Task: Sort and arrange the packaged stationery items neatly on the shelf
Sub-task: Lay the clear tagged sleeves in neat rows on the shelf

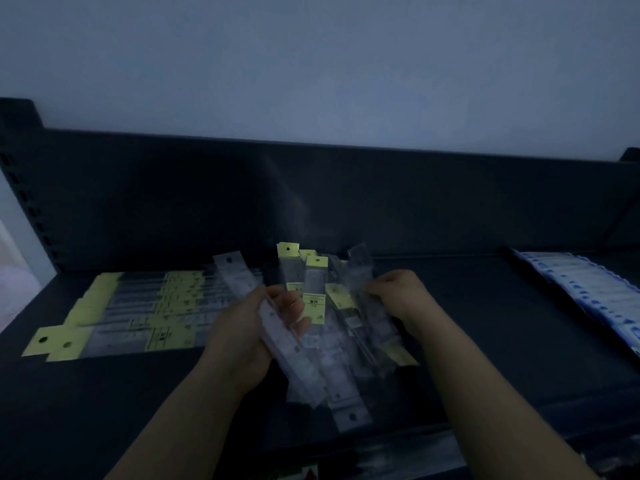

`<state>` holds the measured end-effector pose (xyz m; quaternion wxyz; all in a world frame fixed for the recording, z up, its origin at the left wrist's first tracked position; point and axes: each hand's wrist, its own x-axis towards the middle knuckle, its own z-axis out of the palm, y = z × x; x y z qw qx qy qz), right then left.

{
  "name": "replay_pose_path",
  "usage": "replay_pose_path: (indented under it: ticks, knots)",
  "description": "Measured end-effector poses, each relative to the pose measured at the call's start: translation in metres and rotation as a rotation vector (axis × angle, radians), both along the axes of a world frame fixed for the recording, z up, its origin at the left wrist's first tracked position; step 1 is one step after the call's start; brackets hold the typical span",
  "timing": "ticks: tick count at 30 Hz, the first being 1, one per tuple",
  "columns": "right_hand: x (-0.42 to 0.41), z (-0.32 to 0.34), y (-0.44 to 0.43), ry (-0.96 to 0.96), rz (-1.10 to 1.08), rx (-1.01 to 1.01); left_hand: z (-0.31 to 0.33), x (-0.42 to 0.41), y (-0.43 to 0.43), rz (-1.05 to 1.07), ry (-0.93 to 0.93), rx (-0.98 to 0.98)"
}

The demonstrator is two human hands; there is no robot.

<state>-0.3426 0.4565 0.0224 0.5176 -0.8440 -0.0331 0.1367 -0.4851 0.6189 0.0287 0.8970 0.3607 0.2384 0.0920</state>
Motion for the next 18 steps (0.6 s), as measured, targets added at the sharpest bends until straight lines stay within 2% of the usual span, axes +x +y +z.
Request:
replay_pose_path:
  ticks: [4, 8, 13, 18]
  knots:
    - [-0.002, 0.011, -0.018, -0.078, 0.019, 0.224, 0.003, 0.009, 0.003, -0.011, -0.026, 0.041]
    - [-0.012, 0.028, -0.022, 0.068, 0.173, 0.528, 0.006, 0.023, 0.002, -0.074, -0.023, 0.253]
    - [-0.027, 0.032, -0.013, 0.135, 0.322, 0.530, 0.012, 0.045, -0.010, -0.167, -0.072, 0.308]
    - [-0.023, 0.027, -0.011, 0.156, 0.329, 0.566, 0.014, 0.056, -0.004, -0.055, -0.025, 0.355]
